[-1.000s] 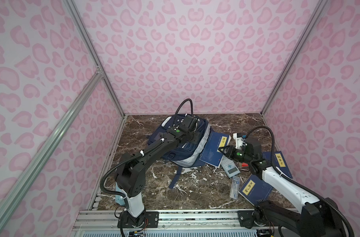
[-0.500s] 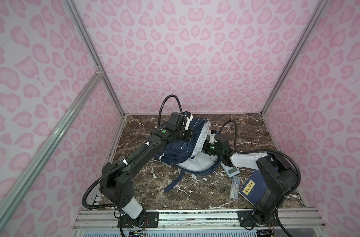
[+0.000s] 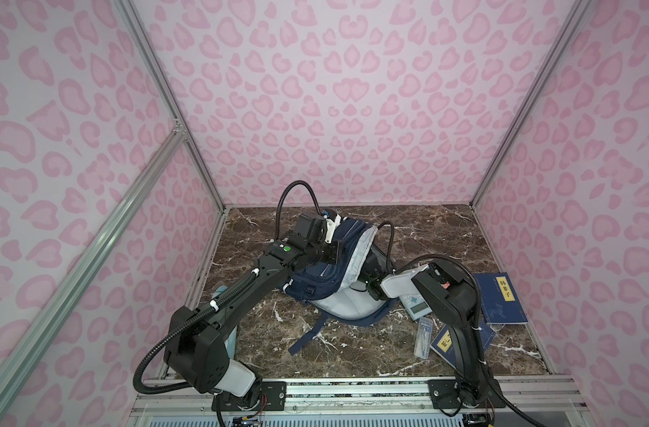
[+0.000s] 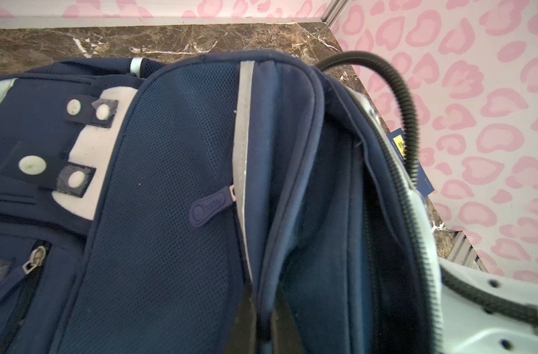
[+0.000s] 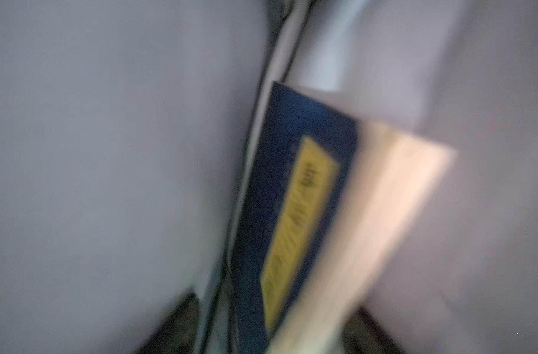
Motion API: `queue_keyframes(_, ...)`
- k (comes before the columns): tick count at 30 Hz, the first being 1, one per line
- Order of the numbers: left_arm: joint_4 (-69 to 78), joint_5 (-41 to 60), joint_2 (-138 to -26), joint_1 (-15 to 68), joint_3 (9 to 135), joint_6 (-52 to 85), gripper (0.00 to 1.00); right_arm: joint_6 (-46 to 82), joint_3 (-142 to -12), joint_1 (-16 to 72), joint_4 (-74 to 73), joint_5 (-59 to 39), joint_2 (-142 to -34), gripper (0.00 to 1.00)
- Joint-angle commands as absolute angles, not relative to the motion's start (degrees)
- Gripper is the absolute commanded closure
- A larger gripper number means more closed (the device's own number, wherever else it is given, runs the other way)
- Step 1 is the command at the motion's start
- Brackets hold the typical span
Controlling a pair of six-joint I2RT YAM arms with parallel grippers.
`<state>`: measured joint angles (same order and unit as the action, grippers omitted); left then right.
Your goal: Pack the student bag
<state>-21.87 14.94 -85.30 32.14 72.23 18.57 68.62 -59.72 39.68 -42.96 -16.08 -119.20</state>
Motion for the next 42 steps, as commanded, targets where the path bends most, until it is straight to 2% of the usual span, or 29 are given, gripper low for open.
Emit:
queue_keyframes(1, -16.8, 11.7, -84.4, 31.7, 70.3, 19.6, 0.97, 63.2, -54.7, 39.6, -38.4, -15.6, -114.1, 0.27)
queue_keyframes(8, -13.3, 10.8, -82.6, 31.7, 63.5, 21.2, 0.97, 57.0, -41.4, 39.8, -26.9, -15.6, -97.6, 0.3)
queue_keyframes(15, -10.3, 11.5, -81.6, 32.5, 55.7, 22.2, 0.97, 48.4, -38.8, 42.0, -1.5, -11.2, -77.4, 0.29)
queue_keyframes(17, -11.0, 8.9, -81.6, 33.8, 54.8, 21.6, 0.97, 47.5, -38.9, 41.9, 5.4, -9.6, -73.7, 0.27)
queue_keyframes(18, -11.3, 7.3, -81.7, 34.5, 54.4, 21.4, 0.96, 47.0, -39.7, 41.9, 10.1, -8.1, -72.0, 0.18)
queue_keyframes(21, -11.1, 5.5, -81.7, 35.6, 53.0, 21.8, 0.85, 46.0, -42.4, 41.2, 25.1, -2.3, -67.7, 0.03)
queue_keyframes(26, -11.2, 1.6, -79.8, 38.0, 52.7, 24.7, 0.19, 48.7, -41.3, 37.9, 34.9, 12.3, -58.5, 0.02)
queue_keyframes(27, -10.9, 0.6, -78.9, 39.1, 52.7, 25.6, 0.08, 48.2, -40.9, 35.7, 35.8, 11.7, -56.2, 0.02)
queue_keyframes(28, -11.1, -0.5, -78.1, 40.3, 53.0, 26.0, 0.02, 49.9, -40.2, 33.2, 36.8, 11.2, -53.9, 0.02)
queue_keyframes(33, -8.9, -2.4, -75.3, 44.5, 53.8, 29.6, 0.02, 53.8, -32.0, 14.8, 33.1, -4.2, -40.4, 0.02)
queue_keyframes(36, -4.0, 1.3, -75.5, 46.1, 53.4, 32.2, 0.02, 53.0, -29.9, 6.0, 37.2, -6.2, -34.7, 0.02)
queue_keyframes(39, 0.9, 4.9, -76.8, 48.7, 53.5, 33.7, 0.02, 48.3, -30.9, -2.1, 44.3, -8.5, -39.4, 0.02)
queue_keyframes(42, 6.0, 11.3, -78.1, 48.8, 52.7, 34.8, 0.02, 46.6, -32.3, -7.7, 50.7, -6.5, -47.1, 0.02)
